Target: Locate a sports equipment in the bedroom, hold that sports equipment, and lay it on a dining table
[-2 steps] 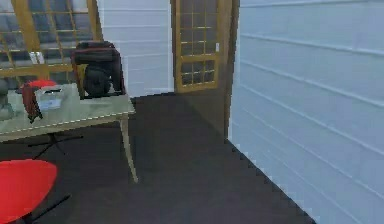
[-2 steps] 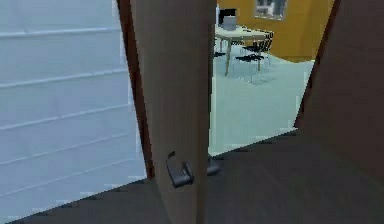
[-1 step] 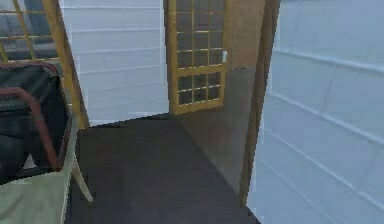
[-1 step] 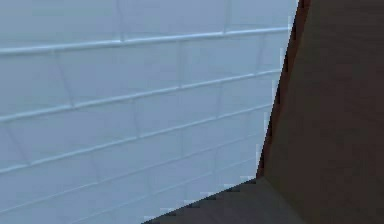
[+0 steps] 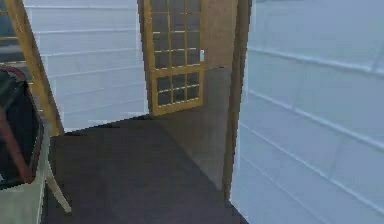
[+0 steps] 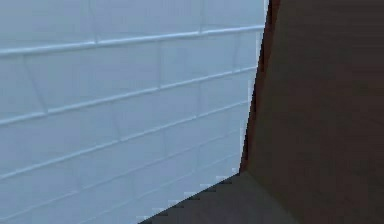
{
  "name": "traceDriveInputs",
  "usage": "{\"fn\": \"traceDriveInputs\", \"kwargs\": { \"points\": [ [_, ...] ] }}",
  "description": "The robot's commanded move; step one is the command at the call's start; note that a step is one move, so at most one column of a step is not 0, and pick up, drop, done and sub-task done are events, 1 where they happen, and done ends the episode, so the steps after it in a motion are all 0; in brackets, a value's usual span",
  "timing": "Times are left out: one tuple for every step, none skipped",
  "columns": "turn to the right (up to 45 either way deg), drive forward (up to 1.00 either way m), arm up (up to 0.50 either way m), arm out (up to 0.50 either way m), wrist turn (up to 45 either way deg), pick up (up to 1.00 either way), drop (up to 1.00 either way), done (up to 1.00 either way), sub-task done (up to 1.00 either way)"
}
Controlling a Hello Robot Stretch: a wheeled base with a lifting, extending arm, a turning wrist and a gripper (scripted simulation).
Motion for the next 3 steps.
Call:
{"fn": "traceDriveInputs", "kwargs": {
  "points": [
    [0.0, 0.5, 0.0, 0.0, 0.0, 0.0, 0.0, 0.0, 0.0],
    [-6.0, 0.0, 0.0, 0.0, 0.0, 0.0, 0.0, 0.0, 0.0],
    [0.0, 0.95, 0.0, 0.0, 0.0, 0.0, 0.0, 0.0, 0.0]
  ]
}}
